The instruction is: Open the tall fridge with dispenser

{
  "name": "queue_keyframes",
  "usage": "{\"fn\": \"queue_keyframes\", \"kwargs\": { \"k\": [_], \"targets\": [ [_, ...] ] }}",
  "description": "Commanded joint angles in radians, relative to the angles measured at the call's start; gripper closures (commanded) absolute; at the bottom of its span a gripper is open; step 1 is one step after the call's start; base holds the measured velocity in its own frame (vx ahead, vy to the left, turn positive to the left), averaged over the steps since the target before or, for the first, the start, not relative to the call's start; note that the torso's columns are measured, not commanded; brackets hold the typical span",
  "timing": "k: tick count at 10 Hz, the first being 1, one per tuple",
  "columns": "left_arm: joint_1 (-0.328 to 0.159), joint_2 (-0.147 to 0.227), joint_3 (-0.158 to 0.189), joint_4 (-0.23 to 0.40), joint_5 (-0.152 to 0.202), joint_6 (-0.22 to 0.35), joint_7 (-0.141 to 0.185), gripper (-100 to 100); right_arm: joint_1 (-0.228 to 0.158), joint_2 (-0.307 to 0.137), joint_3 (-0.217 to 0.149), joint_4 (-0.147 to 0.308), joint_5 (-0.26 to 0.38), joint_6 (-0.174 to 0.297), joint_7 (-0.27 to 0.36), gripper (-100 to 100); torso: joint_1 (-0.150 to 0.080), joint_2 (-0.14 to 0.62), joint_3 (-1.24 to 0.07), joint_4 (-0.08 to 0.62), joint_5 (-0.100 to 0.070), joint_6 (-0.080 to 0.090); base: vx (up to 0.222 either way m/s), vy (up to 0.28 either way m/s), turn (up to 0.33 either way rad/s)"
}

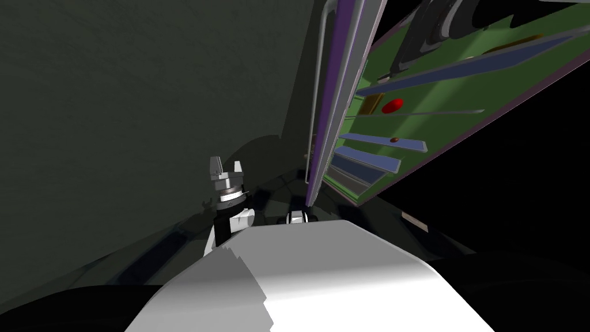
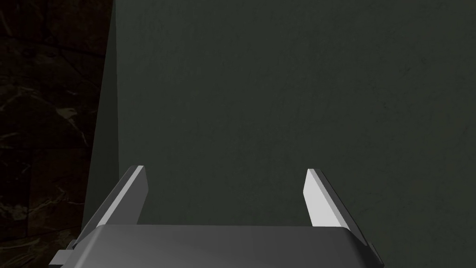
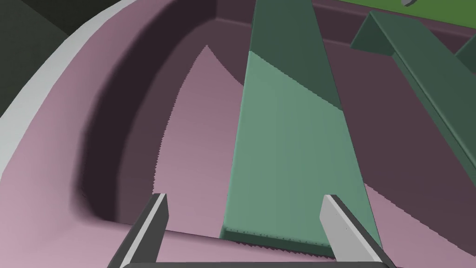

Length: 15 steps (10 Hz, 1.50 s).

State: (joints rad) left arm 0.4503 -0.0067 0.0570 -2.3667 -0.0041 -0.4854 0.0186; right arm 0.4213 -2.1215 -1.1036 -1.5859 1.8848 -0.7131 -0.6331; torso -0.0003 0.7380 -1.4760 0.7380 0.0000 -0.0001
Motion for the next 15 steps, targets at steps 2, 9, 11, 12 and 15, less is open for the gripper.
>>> {"fn": "queue_keyframes", "kwargs": {
  "k": [2, 9, 11, 12, 15],
  "targets": [
    [0.0, 0.0, 0.0, 0.0, 0.0, 0.0, 0.0, 0, -0.024, -0.104, -0.024, 0.091, -0.064, -0.03, 0.016, -100, 0.0, 0.0, 0.0, 0.0, 0.0, 0.0, -0.011, -0.021, 0.023],
    [0.0, 0.0, 0.0, 0.0, 0.0, 0.0, 0.0, 0, -0.062, -0.3, -0.066, 0.26, -0.175, -0.08, 0.029, -100, 0.001, 0.0, 0.0, 0.0, 0.0, 0.0, -0.01, -0.026, 0.028],
    [0.0, 0.0, 0.0, 0.0, 0.0, 0.0, 0.0, 0, -0.071, -0.348, -0.076, 0.301, -0.201, -0.093, 0.032, -100, 0.0, 0.0, 0.0, 0.0, 0.0, 0.0, -0.007, -0.018, 0.027],
    [0.0, 0.0, 0.0, 0.0, 0.0, 0.0, 0.0, 0, -0.078, -0.385, -0.084, 0.331, -0.22, -0.102, 0.034, -100, 0.0, 0.0, 0.0, 0.0, 0.0, 0.0, -0.008, -0.025, 0.032],
    [0.0, 0.0, 0.0, 0.0, 0.0, 0.0, 0.0, 0, -0.08, -0.412, -0.09, 0.352, -0.233, -0.106, 0.037, -100, 0.0, 0.0, 0.0, 0.0, 0.0, 0.0, -0.006, -0.018, 0.015]
  ]
}}
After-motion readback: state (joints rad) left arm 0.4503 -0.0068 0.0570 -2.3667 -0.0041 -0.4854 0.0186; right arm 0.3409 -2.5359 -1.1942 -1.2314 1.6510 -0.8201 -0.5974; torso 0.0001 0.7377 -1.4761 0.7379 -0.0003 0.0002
